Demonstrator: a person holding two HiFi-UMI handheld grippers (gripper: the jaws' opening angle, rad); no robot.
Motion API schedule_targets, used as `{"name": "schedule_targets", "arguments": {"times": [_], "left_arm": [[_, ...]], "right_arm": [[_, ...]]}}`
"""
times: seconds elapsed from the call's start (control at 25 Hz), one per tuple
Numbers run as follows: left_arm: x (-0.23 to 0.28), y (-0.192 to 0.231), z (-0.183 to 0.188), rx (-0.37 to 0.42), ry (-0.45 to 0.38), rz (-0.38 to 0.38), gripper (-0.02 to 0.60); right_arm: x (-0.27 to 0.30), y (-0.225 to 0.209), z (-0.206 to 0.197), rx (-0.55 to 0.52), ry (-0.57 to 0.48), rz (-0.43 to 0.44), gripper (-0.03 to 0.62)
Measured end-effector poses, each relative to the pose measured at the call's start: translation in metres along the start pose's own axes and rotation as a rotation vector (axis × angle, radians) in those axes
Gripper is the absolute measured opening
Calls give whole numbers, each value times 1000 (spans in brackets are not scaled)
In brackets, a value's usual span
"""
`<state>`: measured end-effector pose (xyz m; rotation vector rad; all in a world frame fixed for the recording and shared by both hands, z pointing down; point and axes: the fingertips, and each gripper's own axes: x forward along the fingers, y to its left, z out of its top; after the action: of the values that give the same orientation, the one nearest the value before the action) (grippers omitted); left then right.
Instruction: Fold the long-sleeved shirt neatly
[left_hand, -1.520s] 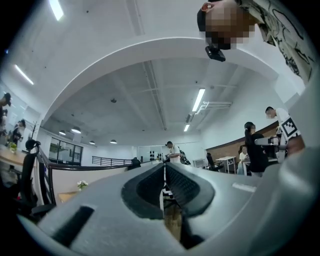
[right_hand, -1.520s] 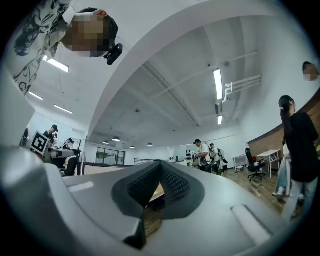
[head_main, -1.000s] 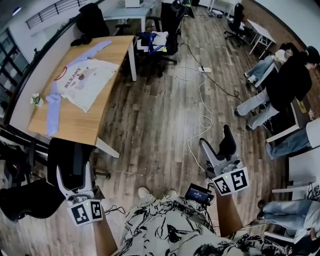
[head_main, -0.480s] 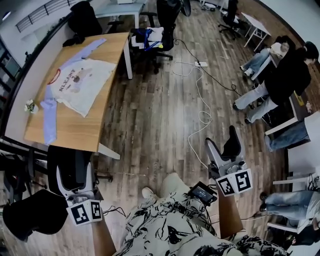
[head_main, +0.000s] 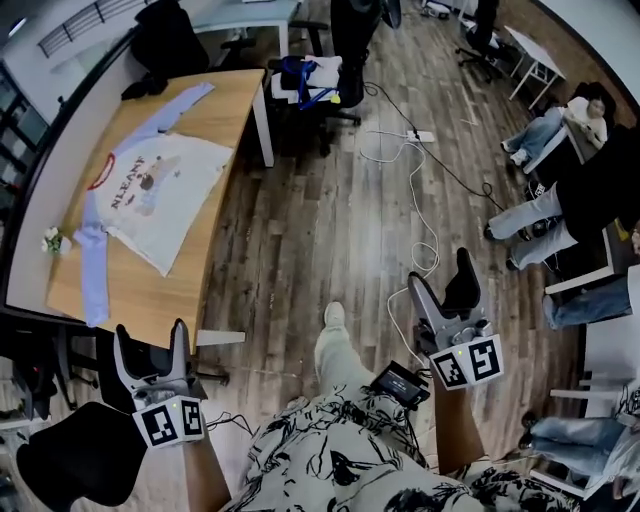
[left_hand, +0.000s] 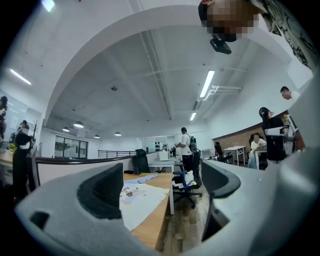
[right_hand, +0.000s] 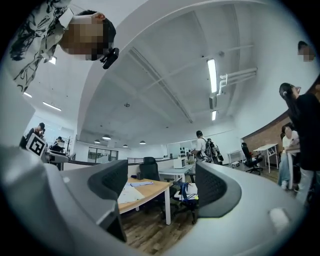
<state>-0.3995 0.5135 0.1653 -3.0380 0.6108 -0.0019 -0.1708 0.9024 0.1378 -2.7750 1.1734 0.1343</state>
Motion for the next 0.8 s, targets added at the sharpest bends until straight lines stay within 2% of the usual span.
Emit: {"name": "schedule_targets", "arguments": {"times": [0.12,0.28,0.4,0.64,0.8], "left_arm": [[64,-14,8,48,5,23,480],[146,-18,13,-3,11,104,482],[179,-17,16,-15,9,180,482],[202,2,3,-22,36,323,482],[227,33,-9,-31,42,370,482]], "right_arm": [[72,-39,-1,2,-1,39,416],[176,-90,1,-7,14,123,416],[238,-108,2,-16,12,197,416],[330,-103,-24,14,39,330,416],[390,-74,-45,16,61,397,416]]}}
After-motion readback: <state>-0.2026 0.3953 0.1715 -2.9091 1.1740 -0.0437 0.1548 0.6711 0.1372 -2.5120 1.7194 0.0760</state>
